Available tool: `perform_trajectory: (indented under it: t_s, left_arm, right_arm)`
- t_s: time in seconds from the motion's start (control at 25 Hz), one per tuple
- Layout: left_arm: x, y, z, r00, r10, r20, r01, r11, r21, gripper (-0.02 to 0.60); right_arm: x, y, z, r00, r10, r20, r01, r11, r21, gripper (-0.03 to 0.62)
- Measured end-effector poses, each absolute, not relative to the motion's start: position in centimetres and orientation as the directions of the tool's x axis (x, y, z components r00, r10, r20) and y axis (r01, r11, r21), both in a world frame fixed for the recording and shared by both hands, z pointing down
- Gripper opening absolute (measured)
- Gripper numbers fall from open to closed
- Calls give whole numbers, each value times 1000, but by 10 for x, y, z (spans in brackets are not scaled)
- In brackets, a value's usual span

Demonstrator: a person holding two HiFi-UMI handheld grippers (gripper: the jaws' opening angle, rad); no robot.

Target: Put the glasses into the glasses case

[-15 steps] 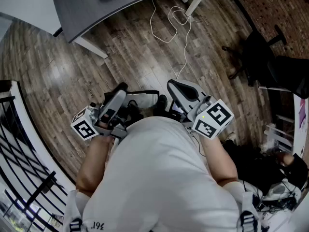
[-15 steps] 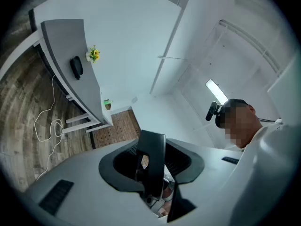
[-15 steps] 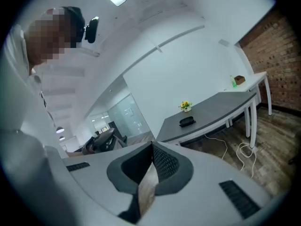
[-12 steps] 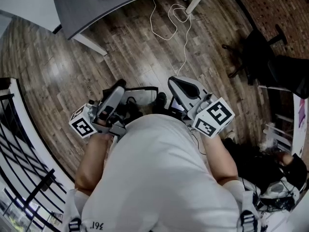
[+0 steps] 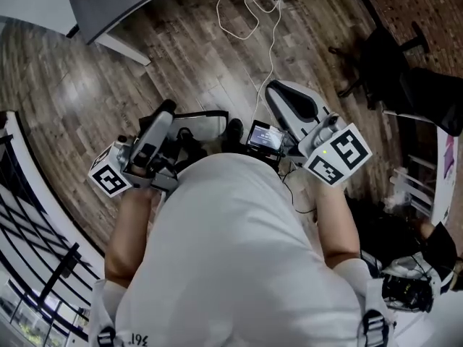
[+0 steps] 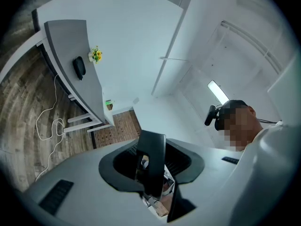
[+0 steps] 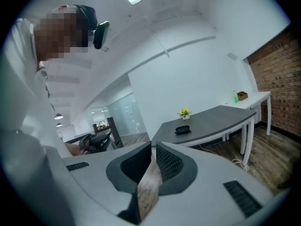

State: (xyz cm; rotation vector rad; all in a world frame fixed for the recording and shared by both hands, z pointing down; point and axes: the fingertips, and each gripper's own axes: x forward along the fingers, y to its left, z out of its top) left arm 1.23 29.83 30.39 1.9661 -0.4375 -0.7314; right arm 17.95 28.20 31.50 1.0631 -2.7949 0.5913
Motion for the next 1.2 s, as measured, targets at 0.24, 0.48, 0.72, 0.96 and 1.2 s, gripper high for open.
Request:
perform_trajectory:
  t_s: [0.24,0.48,0.72,0.96,1.2]
  left_arm:
    - [12,298,303,735,-590,-334,36,-457,889,149]
    - [6,296,305,710,-603,-363,73,-449,890,149]
    - [16,298,314,729,-604,-323,110,-363,925,149]
    - [19,303,332,762,-594,-259,105,-281,954,149]
    - [26,310,333,811,-527,-253,92,-313,945,149]
  right_arm:
    - [124,327,315,-846,-462,264,-492,869,-55,272]
    - [86,352,335,-822,-384,420,-358,923,141,322]
    - [71,346,340,-752,-445,486,-254,877,409,330]
    - [65,347,346,-733,-448,511,-221,868,445,327]
    - [68,356,350,-750,-399,527,-200,897,394,282]
